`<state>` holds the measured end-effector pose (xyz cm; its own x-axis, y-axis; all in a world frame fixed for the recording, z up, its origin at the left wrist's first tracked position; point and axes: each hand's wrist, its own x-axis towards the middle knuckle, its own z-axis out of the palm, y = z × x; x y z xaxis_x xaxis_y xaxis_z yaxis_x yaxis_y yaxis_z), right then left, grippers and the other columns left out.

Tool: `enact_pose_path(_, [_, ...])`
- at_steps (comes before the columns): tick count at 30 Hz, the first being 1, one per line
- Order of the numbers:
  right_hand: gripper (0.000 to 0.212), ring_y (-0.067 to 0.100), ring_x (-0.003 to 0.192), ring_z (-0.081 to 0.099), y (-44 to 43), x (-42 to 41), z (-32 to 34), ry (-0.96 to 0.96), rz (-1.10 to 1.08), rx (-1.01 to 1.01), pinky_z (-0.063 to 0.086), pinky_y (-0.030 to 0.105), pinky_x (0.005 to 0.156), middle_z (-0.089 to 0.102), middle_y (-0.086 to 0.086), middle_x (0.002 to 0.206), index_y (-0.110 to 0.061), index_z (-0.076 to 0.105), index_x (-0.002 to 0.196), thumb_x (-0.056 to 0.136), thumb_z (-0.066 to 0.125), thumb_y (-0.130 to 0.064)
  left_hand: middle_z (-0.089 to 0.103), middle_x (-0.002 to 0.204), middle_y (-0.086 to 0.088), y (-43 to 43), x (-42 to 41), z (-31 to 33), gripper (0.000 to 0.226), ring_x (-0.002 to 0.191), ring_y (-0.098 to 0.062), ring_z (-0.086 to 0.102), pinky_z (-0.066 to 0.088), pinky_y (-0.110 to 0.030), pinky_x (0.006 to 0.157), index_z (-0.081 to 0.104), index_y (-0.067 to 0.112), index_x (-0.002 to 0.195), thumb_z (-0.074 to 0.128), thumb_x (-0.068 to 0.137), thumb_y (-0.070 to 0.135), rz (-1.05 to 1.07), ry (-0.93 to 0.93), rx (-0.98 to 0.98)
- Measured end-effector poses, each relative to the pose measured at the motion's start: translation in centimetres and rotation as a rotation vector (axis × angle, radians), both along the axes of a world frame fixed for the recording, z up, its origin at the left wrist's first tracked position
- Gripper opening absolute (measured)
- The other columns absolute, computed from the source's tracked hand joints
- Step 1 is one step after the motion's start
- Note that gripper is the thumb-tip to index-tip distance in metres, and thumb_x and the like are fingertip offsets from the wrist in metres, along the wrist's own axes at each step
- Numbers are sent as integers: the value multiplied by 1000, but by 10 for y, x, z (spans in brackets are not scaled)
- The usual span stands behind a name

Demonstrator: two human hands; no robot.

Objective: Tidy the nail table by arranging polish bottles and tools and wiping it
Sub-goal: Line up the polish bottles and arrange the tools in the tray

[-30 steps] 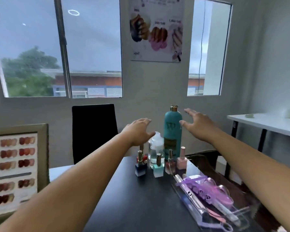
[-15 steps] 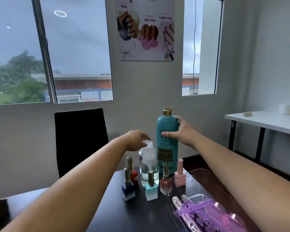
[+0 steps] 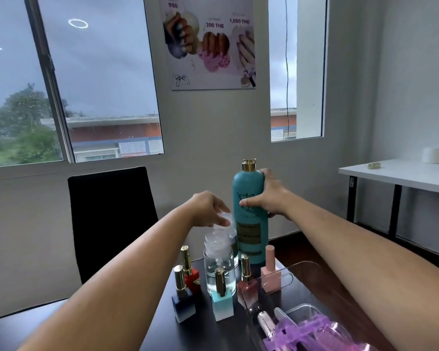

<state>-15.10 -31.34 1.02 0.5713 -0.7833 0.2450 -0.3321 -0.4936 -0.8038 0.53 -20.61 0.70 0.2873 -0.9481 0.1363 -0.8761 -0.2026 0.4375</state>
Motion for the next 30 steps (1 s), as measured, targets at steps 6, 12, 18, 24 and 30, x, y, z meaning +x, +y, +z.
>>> enact_pose_path(6, [79, 33, 113, 51, -4, 1, 2, 17, 21, 19, 54, 55, 80, 44, 11, 124, -26, 29, 129, 69, 80, -20, 64, 117, -2, -8, -2, -2, 44, 83, -11, 61, 56, -20, 69, 64, 17, 116, 77, 75, 24, -2, 17, -22])
enact_pose_path(12, [78, 31, 112, 51, -5, 1, 1, 16, 37, 29, 54, 54, 81, 45, 10, 122, -27, 27, 130, 71, 79, -20, 63, 117, -2, -5, 0, -7, 44, 76, -9, 60, 56, -23, 74, 64, 19, 117, 76, 75, 27, 11, 17, -40])
enact_pose_path(18, [83, 30, 117, 49, -2, -4, 0, 25, 56, 37, 51, 52, 87, 44, 9, 127, -26, 25, 136, 72, 79, -22, 55, 133, -1, 4, -5, -5, 50, 109, -18, 58, 45, -32, 95, 52, 25, 130, 66, 83, 37, -7, -64, 21])
enact_pose_path(24, [82, 23, 121, 49, 11, -36, 6, 94, -62, -183, 44, 39, 97, 48, 8, 139, -15, 37, 139, 72, 78, -38, 57, 127, 3, 49, -16, 24, 47, 109, -13, 57, 43, -36, 101, 54, 31, 124, 62, 81, 49, -69, -75, -45])
enact_pose_path(30, [33, 7, 94, 62, 49, -64, -13, 474, 206, -241, 49, 21, 84, 67, -6, 103, -24, 68, 106, 74, 78, -28, 57, 127, 6, 76, -34, 9, 58, 111, -13, 53, 40, -30, 96, 53, 33, 125, 74, 72, 44, -98, -222, 162])
